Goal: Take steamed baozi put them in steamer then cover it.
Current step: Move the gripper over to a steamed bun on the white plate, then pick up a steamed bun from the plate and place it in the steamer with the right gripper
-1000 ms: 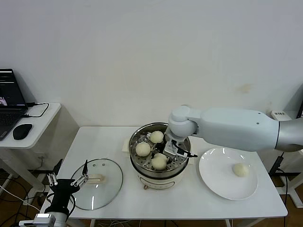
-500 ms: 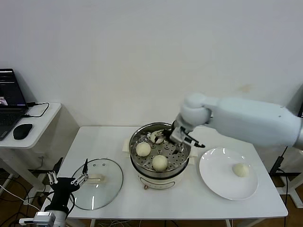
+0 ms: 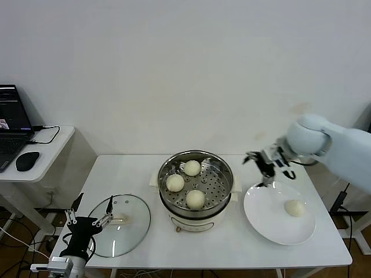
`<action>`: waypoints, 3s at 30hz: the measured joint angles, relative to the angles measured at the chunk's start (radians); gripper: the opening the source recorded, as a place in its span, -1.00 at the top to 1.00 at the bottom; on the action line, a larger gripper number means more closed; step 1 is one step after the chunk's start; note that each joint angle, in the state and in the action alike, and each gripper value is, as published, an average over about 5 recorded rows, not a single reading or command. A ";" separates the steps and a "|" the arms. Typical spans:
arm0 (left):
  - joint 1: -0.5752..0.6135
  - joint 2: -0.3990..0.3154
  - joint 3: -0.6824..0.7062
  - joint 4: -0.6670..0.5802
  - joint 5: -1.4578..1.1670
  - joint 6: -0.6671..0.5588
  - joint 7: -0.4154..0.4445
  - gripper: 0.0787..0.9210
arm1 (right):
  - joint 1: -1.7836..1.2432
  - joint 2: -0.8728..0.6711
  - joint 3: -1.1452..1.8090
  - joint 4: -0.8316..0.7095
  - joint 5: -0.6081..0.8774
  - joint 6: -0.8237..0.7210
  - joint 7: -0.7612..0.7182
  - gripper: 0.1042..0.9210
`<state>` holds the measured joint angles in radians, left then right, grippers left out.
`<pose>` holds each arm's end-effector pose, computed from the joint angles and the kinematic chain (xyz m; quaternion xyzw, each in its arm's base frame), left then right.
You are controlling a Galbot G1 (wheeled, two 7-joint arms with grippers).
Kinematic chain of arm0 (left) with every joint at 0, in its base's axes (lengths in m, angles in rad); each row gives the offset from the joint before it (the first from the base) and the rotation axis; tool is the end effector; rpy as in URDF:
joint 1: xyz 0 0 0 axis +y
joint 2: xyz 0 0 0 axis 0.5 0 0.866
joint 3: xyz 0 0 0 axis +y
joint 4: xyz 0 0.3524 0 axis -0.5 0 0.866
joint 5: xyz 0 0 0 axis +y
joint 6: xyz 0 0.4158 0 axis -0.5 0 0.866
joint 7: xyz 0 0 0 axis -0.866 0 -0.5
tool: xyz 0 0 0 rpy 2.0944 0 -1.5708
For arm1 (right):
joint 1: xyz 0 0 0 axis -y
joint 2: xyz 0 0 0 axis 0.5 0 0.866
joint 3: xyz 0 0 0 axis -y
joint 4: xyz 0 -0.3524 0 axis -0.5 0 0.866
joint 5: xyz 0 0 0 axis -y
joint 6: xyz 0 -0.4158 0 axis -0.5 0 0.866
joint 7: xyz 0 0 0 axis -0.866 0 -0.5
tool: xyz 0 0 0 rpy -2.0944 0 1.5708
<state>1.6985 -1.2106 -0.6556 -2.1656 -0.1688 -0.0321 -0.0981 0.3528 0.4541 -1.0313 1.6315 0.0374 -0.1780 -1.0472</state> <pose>0.2134 0.0845 -0.2831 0.0029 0.9951 0.0989 0.0006 0.5100 -0.1120 -0.0813 0.5113 -0.5345 0.6098 0.2846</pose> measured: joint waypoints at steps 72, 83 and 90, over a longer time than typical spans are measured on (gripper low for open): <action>0.044 -0.020 -0.028 -0.038 0.008 0.001 -0.001 -0.77 | -0.683 0.061 0.585 -0.366 -0.344 0.004 0.024 -0.10; 0.036 -0.010 -0.022 -0.049 0.008 0.007 -0.002 -0.77 | -0.487 -0.018 0.459 -0.245 -0.227 -0.040 -0.002 -0.12; 0.032 -0.010 -0.008 -0.055 0.009 0.018 -0.006 -0.77 | -0.191 -0.028 0.249 -0.132 -0.072 -0.112 0.000 -0.14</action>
<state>1.7310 -1.2210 -0.6636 -2.2204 -0.1597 -0.0139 -0.1043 0.1621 0.4264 -0.7825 1.4994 -0.0344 -0.2903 -1.0468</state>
